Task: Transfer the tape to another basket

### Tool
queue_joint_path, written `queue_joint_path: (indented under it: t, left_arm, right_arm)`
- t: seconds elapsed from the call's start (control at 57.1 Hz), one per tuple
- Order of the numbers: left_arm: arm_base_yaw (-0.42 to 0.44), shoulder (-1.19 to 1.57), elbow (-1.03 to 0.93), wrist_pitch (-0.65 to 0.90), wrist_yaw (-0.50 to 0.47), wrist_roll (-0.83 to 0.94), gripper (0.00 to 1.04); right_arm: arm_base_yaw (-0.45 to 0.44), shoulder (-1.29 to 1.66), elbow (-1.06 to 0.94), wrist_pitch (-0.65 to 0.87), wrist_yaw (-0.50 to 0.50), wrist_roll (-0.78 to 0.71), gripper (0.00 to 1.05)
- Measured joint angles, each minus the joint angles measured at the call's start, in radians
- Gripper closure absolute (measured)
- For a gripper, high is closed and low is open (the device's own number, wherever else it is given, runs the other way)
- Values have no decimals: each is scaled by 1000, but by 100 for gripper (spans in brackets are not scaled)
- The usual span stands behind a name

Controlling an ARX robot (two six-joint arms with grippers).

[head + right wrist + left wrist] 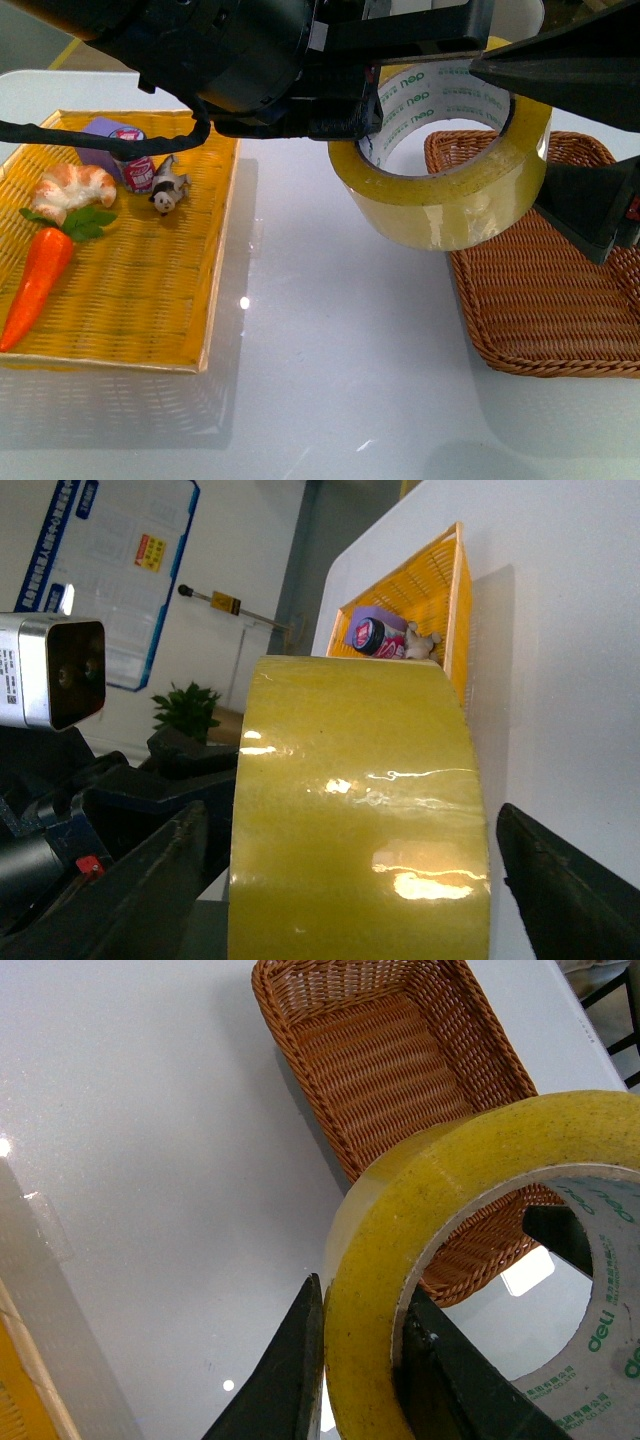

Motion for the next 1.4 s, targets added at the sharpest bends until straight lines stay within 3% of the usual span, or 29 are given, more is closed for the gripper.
queue_joint_path:
  t: [0.193, 0.438, 0.736, 0.963, 1.068, 1.296, 1.401]
  left_arm:
    - [-1, 0, 0, 0, 0, 0, 90]
    - [-2, 0, 0, 0, 0, -1, 89]
    - [-2, -11, 2, 7, 5, -2, 40]
    - [-2, -11, 2, 7, 5, -1, 7]
    - [-2, -11, 2, 8, 6, -2, 9]
    - [-2, -11, 2, 8, 6, -2, 9]
    - [-2, -11, 2, 8, 5, -2, 9]
  right_arm:
    - [8, 0, 1, -8, 0, 10, 56]
    - [8, -8, 4, -26, 0, 15, 58]
    - [-11, -14, 5, -56, 13, 14, 58]
    - [-96, -26, 5, -71, 35, 18, 58]
    - [-172, -50, 8, -123, 65, -25, 58]
    - [-367, -4, 126, -393, 142, -264, 58]
    - [-401, 103, 216, -447, 181, -308, 58]
